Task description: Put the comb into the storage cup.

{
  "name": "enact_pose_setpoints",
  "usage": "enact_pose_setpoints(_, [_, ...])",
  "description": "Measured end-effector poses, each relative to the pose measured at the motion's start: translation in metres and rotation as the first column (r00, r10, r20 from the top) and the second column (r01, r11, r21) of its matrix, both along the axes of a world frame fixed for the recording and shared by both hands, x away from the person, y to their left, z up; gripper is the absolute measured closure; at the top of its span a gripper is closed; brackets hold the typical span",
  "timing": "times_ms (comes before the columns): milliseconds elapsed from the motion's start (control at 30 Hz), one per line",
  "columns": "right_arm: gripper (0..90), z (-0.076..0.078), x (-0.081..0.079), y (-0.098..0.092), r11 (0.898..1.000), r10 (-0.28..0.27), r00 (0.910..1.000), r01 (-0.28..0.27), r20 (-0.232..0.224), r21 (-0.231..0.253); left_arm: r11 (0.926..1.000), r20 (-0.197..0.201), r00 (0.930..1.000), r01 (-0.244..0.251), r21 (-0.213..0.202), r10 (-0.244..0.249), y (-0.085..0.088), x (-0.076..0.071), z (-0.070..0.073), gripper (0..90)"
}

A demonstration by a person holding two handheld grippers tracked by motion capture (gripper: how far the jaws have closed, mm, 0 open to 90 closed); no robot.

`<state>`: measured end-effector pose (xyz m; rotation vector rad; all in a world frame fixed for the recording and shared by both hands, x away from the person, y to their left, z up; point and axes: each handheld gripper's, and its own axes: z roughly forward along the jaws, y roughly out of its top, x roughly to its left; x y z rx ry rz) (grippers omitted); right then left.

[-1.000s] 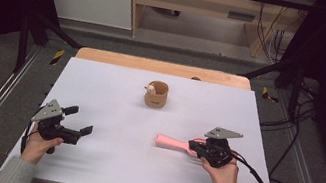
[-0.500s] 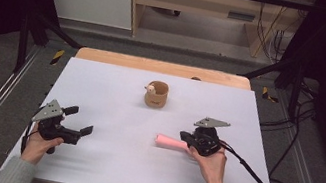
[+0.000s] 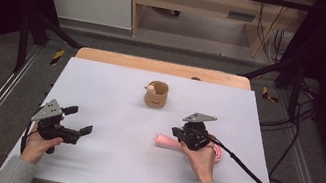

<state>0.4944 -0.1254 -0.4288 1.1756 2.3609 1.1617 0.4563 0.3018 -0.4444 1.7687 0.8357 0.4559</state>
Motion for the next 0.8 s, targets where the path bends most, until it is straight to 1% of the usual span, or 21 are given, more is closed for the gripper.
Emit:
enact_pose_setpoints(67, [90.0, -0.002, 0.002, 0.003, 1.0, 0.0, 0.9999, 0.0, -0.012, 0.013, 1.0, 0.0, 1.0, -0.003, 0.0, 0.003, 0.0, 0.0, 0.0, 1.9])
enact_pose_setpoints(133, [90.0, -0.004, 0.004, 0.004, 1.0, -0.001, 1.0, 0.001, -0.009, 0.001, 1.0, 0.0, 1.0, -0.004, -0.001, 0.004, 0.001, 0.0, 0.0, 1.9])
enact_pose_setpoints(300, [90.0, -0.009, 0.009, 0.011, 1.0, 0.008, 0.9998, -0.008, -0.021, -0.007, 1.0, -0.001, 1.0, -0.003, 0.0, 0.003, 0.0, 0.0, 0.0, 1.9])
enact_pose_setpoints(433, [90.0, -0.015, 0.011, 0.018, 0.999, 0.02, 0.9995, -0.021, -0.023, -0.034, 1.0, -0.001, 1.0, -0.003, 0.0, 0.003, 0.0, 0.0, 0.0, 1.9])
enact_pose_setpoints(500, [90.0, -0.017, 0.012, 0.02, 0.999, 0.022, 0.9994, -0.023, -0.028, -0.038, 1.0, 0.0, 1.0, 0.0, -0.001, 0.0, 0.0, 0.0, 0.0, 1.9])
enact_pose_setpoints(600, [90.0, -0.021, 0.013, 0.021, 0.999, 0.018, 0.9993, -0.019, -0.034, -0.046, 1.0, -0.002, 1.0, 0.001, -0.001, -0.001, 0.0, 0.0, 0.0, 1.9])
enact_pose_setpoints(800, [90.0, -0.024, 0.012, 0.022, 0.997, 0.028, 0.9986, -0.03, -0.045, -0.066, 1.0, 0.0, 1.0, 0.001, -0.001, -0.001, 0.0, 0.0, 0.0, 1.9])
